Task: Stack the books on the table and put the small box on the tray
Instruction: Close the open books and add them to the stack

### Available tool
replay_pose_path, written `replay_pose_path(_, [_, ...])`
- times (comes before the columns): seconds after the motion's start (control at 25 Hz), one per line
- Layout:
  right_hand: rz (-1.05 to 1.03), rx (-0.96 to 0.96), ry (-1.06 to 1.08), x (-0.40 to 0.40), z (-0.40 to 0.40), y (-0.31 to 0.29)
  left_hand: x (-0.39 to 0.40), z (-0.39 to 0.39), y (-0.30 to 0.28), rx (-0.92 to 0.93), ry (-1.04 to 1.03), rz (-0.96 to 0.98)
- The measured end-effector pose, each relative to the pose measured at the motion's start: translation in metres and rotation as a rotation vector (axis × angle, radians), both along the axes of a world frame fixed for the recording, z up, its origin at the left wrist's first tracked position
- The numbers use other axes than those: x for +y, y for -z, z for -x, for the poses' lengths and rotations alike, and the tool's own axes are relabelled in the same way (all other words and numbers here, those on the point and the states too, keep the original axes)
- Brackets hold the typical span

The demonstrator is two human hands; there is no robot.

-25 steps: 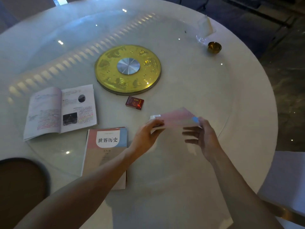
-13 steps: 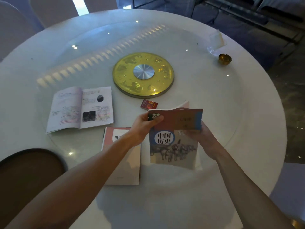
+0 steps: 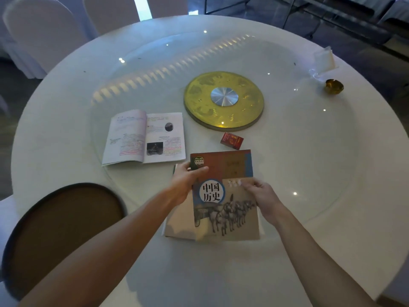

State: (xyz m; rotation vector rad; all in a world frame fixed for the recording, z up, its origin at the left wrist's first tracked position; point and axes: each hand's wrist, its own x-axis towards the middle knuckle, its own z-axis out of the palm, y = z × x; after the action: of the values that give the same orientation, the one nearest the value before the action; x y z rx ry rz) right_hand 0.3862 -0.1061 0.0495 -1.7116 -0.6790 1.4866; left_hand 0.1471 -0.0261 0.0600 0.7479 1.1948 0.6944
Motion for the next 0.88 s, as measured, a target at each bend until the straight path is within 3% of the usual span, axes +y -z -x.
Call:
replay_pose_path(0.2, [0.118,0.003,0.120,0.008,0.050,0.029,-0.019,0.047,0.054,0.321,0.095,0.115])
replay_pose_path(0.52, [0.142,-0.214,0.039,0.010,0.096,0.064,-0.019,0.082,0.092,0.613,0.099,0.001])
replay_pose_path(0.88, [0.123,-0.435,-0.089,0.012,0.099,0.067,-0.018,0.082,0.102,0.745,0.168,-0.165])
